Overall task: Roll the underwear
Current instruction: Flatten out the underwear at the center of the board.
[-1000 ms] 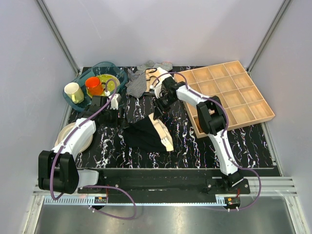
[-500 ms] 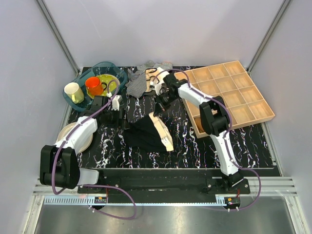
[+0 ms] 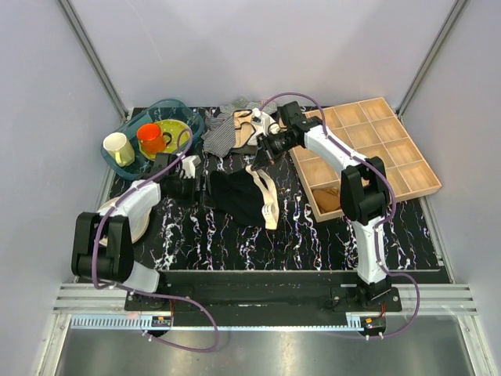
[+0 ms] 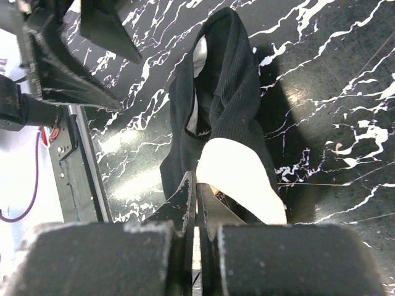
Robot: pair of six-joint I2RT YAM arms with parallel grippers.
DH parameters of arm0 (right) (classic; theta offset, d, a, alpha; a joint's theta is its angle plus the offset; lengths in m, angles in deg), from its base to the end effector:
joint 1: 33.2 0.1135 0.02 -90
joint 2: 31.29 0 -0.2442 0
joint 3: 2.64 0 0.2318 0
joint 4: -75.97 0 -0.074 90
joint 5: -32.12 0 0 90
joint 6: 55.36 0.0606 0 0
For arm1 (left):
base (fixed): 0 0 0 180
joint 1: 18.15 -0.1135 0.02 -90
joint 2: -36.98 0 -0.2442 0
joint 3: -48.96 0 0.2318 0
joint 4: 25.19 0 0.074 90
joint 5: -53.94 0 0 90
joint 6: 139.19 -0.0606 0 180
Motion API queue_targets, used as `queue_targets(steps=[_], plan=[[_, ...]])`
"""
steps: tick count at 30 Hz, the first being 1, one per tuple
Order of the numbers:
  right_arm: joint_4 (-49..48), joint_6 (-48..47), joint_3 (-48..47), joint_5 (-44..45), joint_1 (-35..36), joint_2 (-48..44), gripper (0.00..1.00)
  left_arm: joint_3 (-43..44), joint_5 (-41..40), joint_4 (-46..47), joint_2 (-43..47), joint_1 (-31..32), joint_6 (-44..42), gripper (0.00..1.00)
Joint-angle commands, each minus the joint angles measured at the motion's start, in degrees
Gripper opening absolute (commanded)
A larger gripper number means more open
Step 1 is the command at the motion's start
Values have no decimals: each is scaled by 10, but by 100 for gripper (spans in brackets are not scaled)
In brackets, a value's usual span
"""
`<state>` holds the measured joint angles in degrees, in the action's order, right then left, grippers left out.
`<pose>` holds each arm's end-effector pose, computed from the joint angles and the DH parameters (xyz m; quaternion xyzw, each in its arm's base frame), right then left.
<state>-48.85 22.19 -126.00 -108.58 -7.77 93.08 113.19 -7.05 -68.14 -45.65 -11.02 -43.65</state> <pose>0.3882 0.2365 0.2176 -0.3984 0.7774 0.4367 0.2148 0.2638 -0.0626 0.1711 0.0750 0.9371 -0.2676 0.2113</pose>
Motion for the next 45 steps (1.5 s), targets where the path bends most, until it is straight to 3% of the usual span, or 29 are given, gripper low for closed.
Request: queue_targets(steps=[1,12,14,20,25,26,27,30,36,45], plan=[[-19,-3,8,-41,-10,-43,0,52,33,34,-42,-15,7,76],[-32,4,31,-54,-15,-55,0,162,63,110,-156,-27,36,75],[-33,2,34,-53,-15,-59,0,177,58,106,-183,-28,36,71],[-33,1,37,-49,-16,-67,0,217,75,87,-237,-27,36,44],[-34,3,36,-40,-15,-70,0,215,81,73,-242,-27,28,32],[-34,4,34,-33,-15,-71,0,218,81,69,-241,-27,26,25],[-33,4,35,-27,-15,-72,0,218,80,67,-238,-27,26,4],[-23,-6,38,2,-19,-98,0,199,67,65,-193,-27,38,0],[10,-58,83,66,-30,-220,0,76,56,87,28,-27,68,0],[-31,-15,174,30,-46,-454,0,-26,67,76,321,-27,82,0]])
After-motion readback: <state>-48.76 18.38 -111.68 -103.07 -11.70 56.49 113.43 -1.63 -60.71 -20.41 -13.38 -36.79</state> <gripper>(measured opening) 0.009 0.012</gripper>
